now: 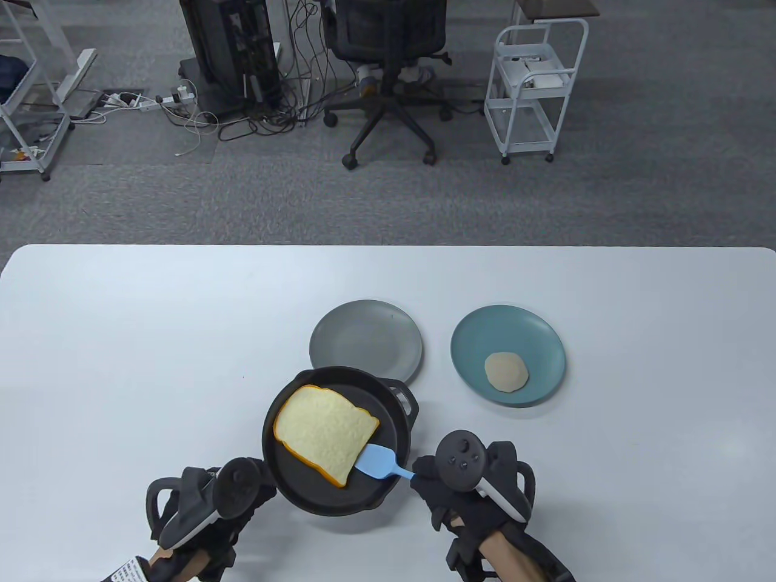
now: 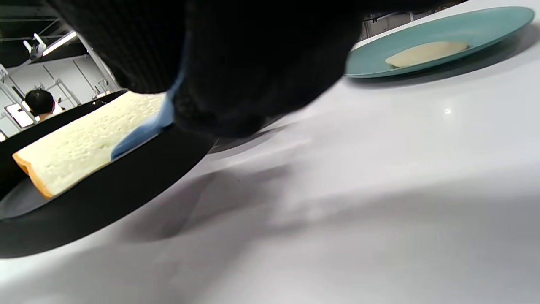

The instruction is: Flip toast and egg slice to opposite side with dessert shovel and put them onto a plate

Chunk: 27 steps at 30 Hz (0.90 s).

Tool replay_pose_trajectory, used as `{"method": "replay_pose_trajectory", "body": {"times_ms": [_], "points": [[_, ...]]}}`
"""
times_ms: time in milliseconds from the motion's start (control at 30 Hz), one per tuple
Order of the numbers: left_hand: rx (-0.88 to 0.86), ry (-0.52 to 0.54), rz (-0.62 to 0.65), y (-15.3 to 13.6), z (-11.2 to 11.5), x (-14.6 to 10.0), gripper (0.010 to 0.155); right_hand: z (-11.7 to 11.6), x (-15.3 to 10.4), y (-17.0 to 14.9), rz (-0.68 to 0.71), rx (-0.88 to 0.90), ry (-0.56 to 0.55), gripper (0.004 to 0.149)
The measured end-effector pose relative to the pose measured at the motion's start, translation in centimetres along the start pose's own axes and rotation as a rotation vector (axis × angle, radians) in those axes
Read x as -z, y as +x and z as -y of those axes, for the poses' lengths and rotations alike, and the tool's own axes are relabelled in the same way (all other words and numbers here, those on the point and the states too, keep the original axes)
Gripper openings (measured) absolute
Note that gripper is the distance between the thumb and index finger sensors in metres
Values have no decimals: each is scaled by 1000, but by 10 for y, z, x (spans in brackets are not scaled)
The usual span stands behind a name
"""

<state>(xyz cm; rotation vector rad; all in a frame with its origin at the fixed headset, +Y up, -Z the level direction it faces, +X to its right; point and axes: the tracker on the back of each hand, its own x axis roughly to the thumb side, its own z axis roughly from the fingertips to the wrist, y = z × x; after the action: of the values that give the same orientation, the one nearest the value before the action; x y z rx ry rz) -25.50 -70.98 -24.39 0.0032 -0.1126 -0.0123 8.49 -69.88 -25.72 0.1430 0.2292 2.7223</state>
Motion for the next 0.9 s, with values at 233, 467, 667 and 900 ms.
{"method": "replay_pose_trajectory", "body": {"times_ms": [233,467,667,900], "points": [[22,9,0,-1,-1,1,46,3,4,-10,-4,68,-6,44],[38,-7,63,8,2,-2,46,7,2,-9,28,101,-55,43],[55,-11,119,20,3,-9,46,2,-4,9,61,17,-70,44],[64,8,150,27,1,-15,46,-10,-5,18,73,34,-88,45]]}}
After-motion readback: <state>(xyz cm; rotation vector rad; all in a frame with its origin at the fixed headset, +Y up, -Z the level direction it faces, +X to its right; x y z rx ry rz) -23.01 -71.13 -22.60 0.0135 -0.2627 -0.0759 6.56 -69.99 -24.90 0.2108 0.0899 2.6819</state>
